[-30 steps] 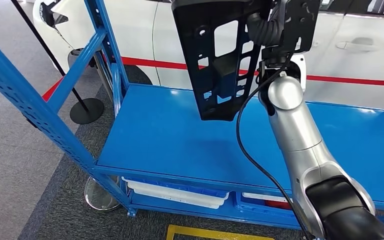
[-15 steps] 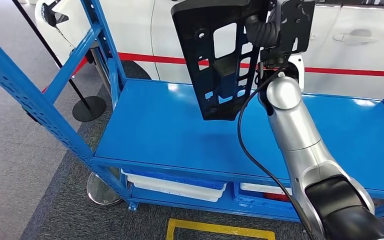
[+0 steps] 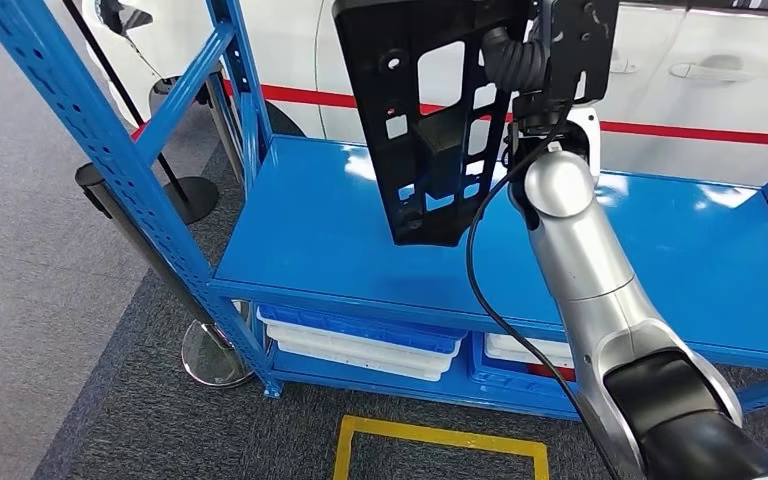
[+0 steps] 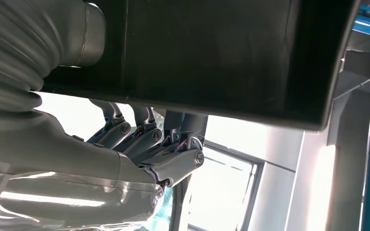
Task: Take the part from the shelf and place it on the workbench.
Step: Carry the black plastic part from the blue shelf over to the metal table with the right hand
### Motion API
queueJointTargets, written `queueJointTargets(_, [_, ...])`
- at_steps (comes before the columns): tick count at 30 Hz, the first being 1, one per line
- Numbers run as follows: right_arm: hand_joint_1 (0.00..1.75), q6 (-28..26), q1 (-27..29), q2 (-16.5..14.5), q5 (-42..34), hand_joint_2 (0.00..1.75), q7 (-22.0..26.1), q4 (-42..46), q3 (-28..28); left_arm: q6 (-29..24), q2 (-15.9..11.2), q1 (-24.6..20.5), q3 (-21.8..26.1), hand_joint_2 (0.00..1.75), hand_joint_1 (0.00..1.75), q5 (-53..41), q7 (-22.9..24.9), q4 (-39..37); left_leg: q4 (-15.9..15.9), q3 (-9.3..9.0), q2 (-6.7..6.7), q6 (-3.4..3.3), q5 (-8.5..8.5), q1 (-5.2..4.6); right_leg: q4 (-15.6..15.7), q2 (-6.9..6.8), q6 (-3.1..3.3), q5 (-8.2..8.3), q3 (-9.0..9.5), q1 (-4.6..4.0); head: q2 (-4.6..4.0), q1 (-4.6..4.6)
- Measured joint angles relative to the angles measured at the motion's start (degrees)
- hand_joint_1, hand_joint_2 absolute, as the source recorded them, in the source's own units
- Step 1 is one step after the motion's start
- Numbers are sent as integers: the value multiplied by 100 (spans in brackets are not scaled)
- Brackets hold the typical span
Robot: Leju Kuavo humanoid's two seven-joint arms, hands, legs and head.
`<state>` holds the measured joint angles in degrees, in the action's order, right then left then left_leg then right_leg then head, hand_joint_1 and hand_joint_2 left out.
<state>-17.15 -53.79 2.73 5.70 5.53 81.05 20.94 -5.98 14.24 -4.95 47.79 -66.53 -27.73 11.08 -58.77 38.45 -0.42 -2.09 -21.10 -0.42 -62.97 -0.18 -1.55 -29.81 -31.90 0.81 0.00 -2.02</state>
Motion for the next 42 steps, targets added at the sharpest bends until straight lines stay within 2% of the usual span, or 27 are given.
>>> queueJointTargets(2, [175, -32, -16, -52, 22, 175, 3, -2, 13, -10, -3, 9, -31, 175, 0, -41, -22, 0, 10, 43, 0, 57, 91, -4, 432, 7, 50, 24, 231, -43, 0, 1])
queueJointTargets(5, [175, -55, -30, -114, 34, 175, 2, -12, 31, -28, -21, 45, -47, 175, 0, -68, -44, 0, 19, 103, -2, 157, 145, 4, 514, -14, 141, 161, 157, -28, 0, 10])
queueJointTargets(7, [175, -57, -37, -168, 38, 175, -2, -22, 42, -33, -50, 73, -51, 175, 0, -68, -44, 0, -283, 230, -1, 230, -220, 22, 549, -38, 220, 299, 46, 14, 0, 4])
queueJointTargets(9, [175, -58, -41, -206, 42, 175, -3, -25, 46, -33, -79, 83, -53, 175, 0, -69, -35, 0, -989, 413, 4, 298, -785, 64, 540, -46, 253, 423, -111, 8, 0, -2])
queueJointTargets(10, [175, -58, -37, -212, 42, 175, -4, -27, 48, -33, -92, 83, -53, 175, 0, -70, -30, 0, -1344, 471, 4, 327, -949, 83, 531, -50, 248, 487, -198, 6, 0, -2])
queueJointTargets(11, [175, -58, -32, -213, 42, 175, -4, -30, 49, -33, -106, 82, -53, 175, 0, -70, -26, 0, -1566, 460, 5, 349, -976, 98, 519, -54, 239, 550, -288, 6, 0, -1])
queueJointTargets(12, [175, -57, -29, -214, 43, 175, -4, -32, 51, -35, -118, 83, -53, 175, 0, -73, -23, 0, -1588, 352, 6, 363, -879, 109, 502, -57, 225, 608, -380, 8, 0, -2])
queueJointTargets(14, [175, -56, -31, -214, 43, 175, -4, -35, 52, -38, -137, 80, -55, 175, 0, -80, -18, 0, -1093, -130, 7, 365, -619, 124, 450, -60, 186, 710, -547, 16, 0, -3])
queueJointTargets(16, [175, -55, -37, -214, 42, 175, -3, -34, 45, -40, -146, 70, -63, 175, 0, -92, -10, 1, -336, -666, 0, 318, -668, 104, 414, -59, 122, 799, -652, 13, 0, 0])
queueJointTargets(17, [175, -54, -38, -215, 40, 175, -3, -37, 42, -39, -148, 67, -71, 175, 0, -102, -7, 2, -102, -796, -6, 284, -736, 87, 416, -62, 85, 846, -673, 12, 0, 1])
queueJointTargets(19, [175, -51, -32, -216, 31, 175, -4, -46, 39, -35, -151, 71, -89, 175, 0, -127, 4, 2, 31, -798, -11, 195, -723, 67, 457, -66, 4, 950, -695, 17, 0, 5])
queueJointTargets(21, [175, -53, -23, -215, 19, 175, -6, -65, 24, -27, -154, 73, -101, 175, 0, -142, 11, 2, 77, -719, 11, 97, -584, 81, 371, -43, -49, 813, -772, 33, 0, 9])
queueJointTargets(22, [175, -53, -19, -214, 16, 175, -5, -74, 15, -24, -155, 73, -106, 175, 0, -146, 12, 2, 99, -662, 23, 54, -503, 91, 188, -29, -61, 591, -850, 36, 0, 11])
queueJointTargets(24, [175, -54, -8, -214, 12, 175, -4, -90, 3, -17, -158, 68, -119, 175, 0, -157, 12, 2, 101, -501, 36, 4, -362, 78, -482, -13, -73, 18, -1047, 44, 0, 14])
queueJointTargets(25, [175, -54, 4, -214, 12, 175, -3, -99, 1, -9, -161, 69, -125, 175, 0, -162, 12, 2, 95, -412, 37, -2, -297, 68, -844, -10, -80, -164, -1119, 45, 0, 14])
queueJointTargets(26, [175, -54, 20, -214, 12, 175, -2, -112, 0, 3, -166, 70, -131, 175, 0, -166, 14, 2, 85, -320, 37, -4, -232, 59, -1103, -9, -84, -218, -1134, 44, 0, 14])
queueJointTargets(27, [175, -54, 38, -214, 12, 175, -2, -122, -2, 18, -173, 72, -134, 175, 0, -169, 17, 2, 71, -225, 36, -1, -169, 52, -1184, -8, -80, -148, -1058, 44, 0, 14])
queueJointTargets(28, [175, -54, 52, -214, 12, 175, -2, -130, -2, 30, -178, 73, -135, 175, 0, -170, 21, 2, 53, -133, 33, 7, -110, 47, -1062, -8, -67, -7, -882, 42, 0, 14])
queueJointTargets(29, [175, -54, 62, -214, 12, 175, 0, -132, -2, 42, -183, 72, -136, 175, 0, -170, 25, 2, 33, -50, 29, 19, -53, 42, -756, -7, -43, 120, -606, 38, 0, 14])
queueJointTargets(30, [175, -54, 66, -214, 12, 175, 2, -131, -2, 51, -185, 71, -137, 175, 0, -170, 27, 2, 15, 20, 24, 39, -1, 33, -332, -7, -10, 140, -278, 22, 0, 14])
queueJointTargets(32, [175, -57, 77, -216, 12, 175, 21, -129, -4, 62, -189, 72, -139, 175, 0, -172, 28, 2, 12, 79, 20, 90, 97, 26, 304, -6, 43, 64, 154, -18, 0, 14])
queueJointTargets(33, [175, -60, 82, -216, 11, 175, 34, -130, -7, 66, -190, 73, -140, 175, 0, -173, 29, 2, 28, 87, 20, 122, 149, 30, 440, -5, 68, 27, 218, -40, 0, 20])
queueJointTargets(35, [175, -63, 95, -216, 3, 175, 55, -140, -13, 72, -199, 82, -140, 175, 0, -174, 30, 2, 59, 102, 16, 195, 220, 39, 493, -17, 130, 135, 160, -34, 0, 44])
queueJointTargets(37, [175, -65, 107, -219, -5, 175, 65, -155, -13, 77, -212, 96, -140, 175, 0, -175, 31, 2, -142, 204, 11, 262, -60, 50, 533, -39, 214, 278, 57, -1, 0, 43])
queueJointTargets(40, [175, -65, 155, -222, -23, 175, 82, -170, -19, 80, -232, 106, -142, 175, 0, -182, 39, 2, -1163, 456, 15, 343, -885, 91, 537, -42, 257, 494, -198, 8, 0, 29])
queueJointTargets(41, [175, -64, 185, -221, -33, 175, 87, -174, -26, 80, -238, 106, -143, 175, 0, -184, 43, 2, -1472, 479, 16, 364, -973, 101, 529, -42, 251, 565, -294, 7, 0, 30])
queueJointTargets(42, [175, -63, 217, -220, -43, 175, 94, -178, -32, 80, -245, 106, -143, 175, 0, -184, 45, 2, -1627, 428, 16, 378, -926, 107, 517, -43, 239, 633, -391, 7, 0, 29])
